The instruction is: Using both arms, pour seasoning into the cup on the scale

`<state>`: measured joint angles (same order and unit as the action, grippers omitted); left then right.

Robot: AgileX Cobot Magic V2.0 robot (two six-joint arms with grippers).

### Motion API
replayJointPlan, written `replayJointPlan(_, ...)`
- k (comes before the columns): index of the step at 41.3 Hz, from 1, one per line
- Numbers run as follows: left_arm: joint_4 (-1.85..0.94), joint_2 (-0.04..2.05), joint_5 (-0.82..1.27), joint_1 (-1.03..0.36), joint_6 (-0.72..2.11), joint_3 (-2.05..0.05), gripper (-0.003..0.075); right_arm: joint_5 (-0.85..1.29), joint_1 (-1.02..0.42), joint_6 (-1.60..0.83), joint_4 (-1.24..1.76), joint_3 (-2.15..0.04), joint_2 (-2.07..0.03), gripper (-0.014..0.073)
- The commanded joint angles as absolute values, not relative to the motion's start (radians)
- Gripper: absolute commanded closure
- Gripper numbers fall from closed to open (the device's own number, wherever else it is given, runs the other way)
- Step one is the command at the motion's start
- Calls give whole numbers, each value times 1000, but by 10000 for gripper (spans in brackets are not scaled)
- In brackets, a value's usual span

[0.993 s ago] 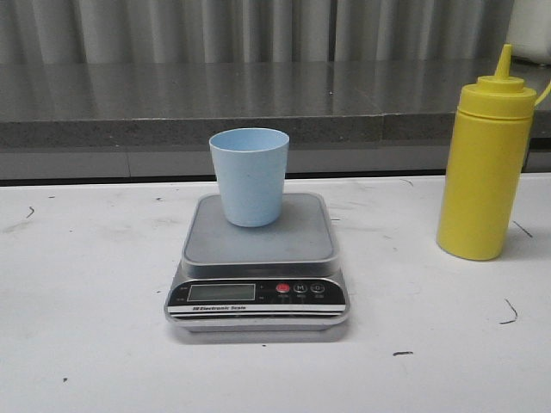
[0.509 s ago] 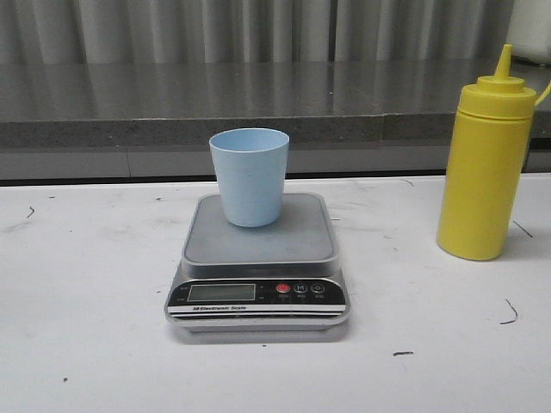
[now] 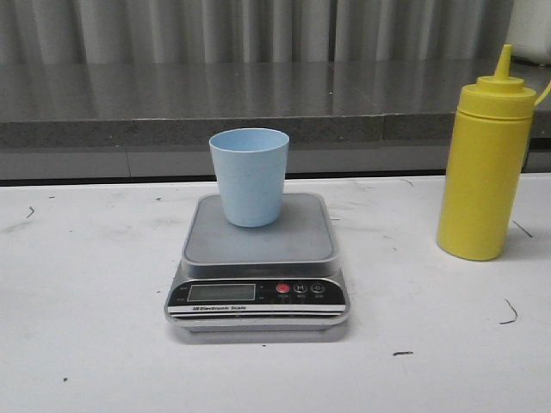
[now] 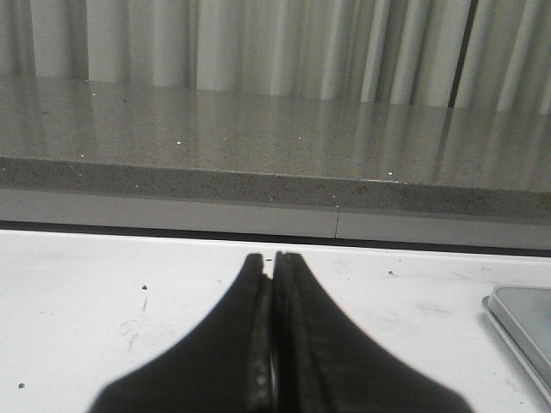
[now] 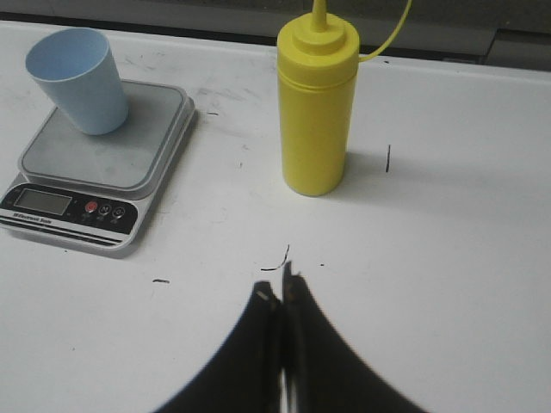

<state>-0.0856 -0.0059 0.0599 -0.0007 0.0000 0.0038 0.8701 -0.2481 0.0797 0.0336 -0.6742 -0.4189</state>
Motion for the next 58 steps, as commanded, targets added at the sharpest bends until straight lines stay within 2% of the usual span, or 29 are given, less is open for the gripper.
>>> replayJointPlan(1,-86,-23,-25,-19,-18,28,740,806,-248,68,26,-705,-425,662)
replayJointPlan(53,-81,-23,-55,-31,-43,28,740,801,-248,67,24,-700,-422,662)
replayJointPlan(58,-81,-23,-55,-31,-43,28,740,757,-202,51,-6,-638,-368,658)
